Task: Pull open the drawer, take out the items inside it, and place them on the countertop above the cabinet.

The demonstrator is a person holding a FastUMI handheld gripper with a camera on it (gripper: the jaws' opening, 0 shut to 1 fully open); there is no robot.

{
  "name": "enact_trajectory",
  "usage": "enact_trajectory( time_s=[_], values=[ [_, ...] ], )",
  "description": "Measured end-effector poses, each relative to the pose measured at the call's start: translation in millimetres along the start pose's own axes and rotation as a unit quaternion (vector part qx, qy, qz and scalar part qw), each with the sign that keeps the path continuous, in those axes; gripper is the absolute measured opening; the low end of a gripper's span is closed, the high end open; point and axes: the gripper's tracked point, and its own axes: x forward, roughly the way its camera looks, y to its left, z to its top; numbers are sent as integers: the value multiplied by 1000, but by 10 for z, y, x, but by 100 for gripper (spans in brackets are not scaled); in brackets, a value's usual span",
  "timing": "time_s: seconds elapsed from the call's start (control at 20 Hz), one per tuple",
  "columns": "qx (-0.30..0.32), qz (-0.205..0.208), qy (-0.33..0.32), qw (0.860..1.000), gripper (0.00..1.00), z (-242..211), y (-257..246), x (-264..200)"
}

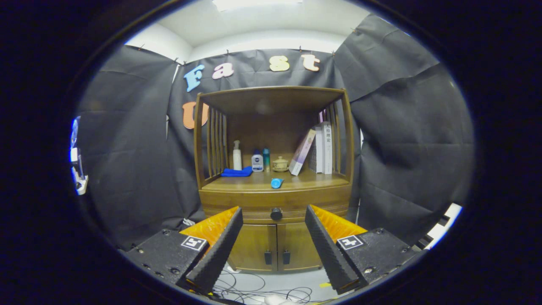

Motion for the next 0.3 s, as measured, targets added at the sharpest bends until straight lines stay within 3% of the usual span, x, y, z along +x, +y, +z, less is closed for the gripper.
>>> enact_trajectory(
  time_s=[0.3],
  values=[
    [-5,-7,6,1000,97,-106,-65,12]
  ],
)
